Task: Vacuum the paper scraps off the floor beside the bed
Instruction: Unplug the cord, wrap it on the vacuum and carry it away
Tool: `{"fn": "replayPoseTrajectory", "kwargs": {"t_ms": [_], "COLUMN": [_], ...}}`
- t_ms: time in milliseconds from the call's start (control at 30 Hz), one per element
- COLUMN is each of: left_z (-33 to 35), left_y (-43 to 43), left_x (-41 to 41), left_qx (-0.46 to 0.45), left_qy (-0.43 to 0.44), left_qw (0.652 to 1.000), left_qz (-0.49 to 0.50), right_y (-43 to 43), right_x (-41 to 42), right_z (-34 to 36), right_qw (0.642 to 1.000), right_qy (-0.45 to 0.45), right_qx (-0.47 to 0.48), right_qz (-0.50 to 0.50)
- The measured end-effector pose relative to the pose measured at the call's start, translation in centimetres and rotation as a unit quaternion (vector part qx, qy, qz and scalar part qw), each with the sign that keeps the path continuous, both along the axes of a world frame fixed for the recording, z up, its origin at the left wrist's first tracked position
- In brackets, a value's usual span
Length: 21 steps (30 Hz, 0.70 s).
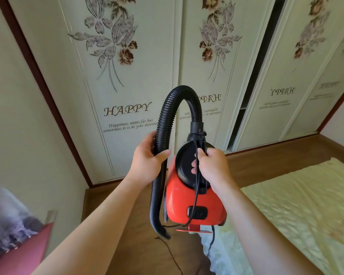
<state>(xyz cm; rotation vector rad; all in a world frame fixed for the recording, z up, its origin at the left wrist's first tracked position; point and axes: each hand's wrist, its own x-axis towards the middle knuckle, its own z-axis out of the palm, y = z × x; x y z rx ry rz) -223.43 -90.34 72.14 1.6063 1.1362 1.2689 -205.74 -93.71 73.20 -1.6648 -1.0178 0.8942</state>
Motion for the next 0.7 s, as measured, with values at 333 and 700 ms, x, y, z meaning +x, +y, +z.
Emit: {"fn": "replayPoseTrajectory", "kwargs": {"t_ms": [333, 700], "left_z": [-1.0, -0.5], "left_y": [14.6, 32.5], "left_x": [2.0, 5.3], "left_qx": [-0.009, -0.001], "left_qy": [-0.025, -0.026], "left_qw": [0.999, 0.987], "left_qz": [-0.04, -0.159], "right_y": [12.7, 27.2], "right_x": [1.4, 3.0], "right_z": [-0.5, -0.7], "right_qw": [0.999, 0.987], "right_qy": [-0.015, -0.002], "right_qx": [-0.003, -0.002], "right_qz": [-0.041, -0.162]}}
